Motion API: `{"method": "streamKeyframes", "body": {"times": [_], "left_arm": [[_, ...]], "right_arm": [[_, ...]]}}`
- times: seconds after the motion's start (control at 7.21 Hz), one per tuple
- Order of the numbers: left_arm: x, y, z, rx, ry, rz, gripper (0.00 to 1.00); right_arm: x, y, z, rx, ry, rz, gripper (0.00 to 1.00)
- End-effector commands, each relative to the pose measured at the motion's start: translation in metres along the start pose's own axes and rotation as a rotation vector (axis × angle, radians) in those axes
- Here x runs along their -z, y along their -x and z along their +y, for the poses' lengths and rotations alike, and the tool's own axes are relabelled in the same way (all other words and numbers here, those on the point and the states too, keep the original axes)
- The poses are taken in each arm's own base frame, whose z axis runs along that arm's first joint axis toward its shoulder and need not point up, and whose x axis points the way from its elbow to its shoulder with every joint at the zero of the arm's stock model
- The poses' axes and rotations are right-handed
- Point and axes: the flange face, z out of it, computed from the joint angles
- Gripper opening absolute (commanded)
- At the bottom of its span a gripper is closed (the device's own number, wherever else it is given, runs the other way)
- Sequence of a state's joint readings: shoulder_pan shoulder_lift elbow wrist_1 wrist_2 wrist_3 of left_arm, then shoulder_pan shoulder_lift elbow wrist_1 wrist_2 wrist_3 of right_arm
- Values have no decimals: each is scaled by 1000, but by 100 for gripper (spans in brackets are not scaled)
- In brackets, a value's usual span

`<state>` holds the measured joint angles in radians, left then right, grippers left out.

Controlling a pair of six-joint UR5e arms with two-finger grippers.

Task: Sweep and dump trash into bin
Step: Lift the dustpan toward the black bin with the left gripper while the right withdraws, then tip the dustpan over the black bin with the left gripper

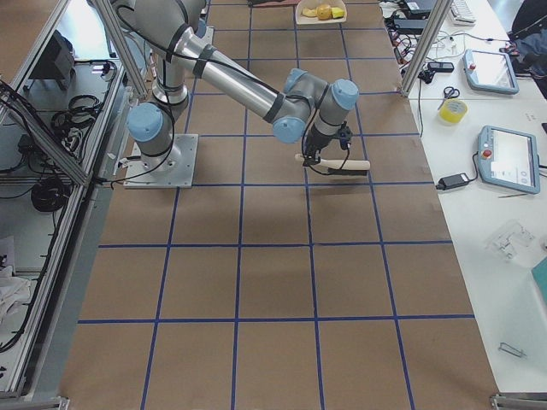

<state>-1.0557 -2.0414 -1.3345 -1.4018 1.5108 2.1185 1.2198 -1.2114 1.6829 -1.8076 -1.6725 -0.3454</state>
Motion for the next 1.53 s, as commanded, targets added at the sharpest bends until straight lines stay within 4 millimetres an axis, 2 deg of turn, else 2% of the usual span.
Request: {"method": "streamKeyframes", "body": {"times": [0.0, 0.14, 0.42, 0.55, 0.69, 1.11, 1.39], "left_arm": [[50, -29, 50, -41, -16, 13, 9], [60, -44, 86, -60, -21, 8, 9], [76, -80, 169, -95, 3, -19, 9], [87, -94, 199, -133, 24, -33, 9], [96, -102, 217, -170, 57, -25, 9], [90, -101, 260, -258, 177, -24, 10], [100, -99, 263, -304, 224, -30, 10]], "right_arm": [[-9, 0, 5, 5, 11, 16, 0], [-15, 0, 8, 7, 23, 22, 0], [-12, -1, 8, 5, 11, 39, 0], [-12, -1, 8, 5, 10, 40, 0], [-12, -1, 8, 5, 10, 40, 0], [-14, -2, 7, 3, 13, 38, 0], [-16, -2, 6, 3, 14, 38, 0]]}}
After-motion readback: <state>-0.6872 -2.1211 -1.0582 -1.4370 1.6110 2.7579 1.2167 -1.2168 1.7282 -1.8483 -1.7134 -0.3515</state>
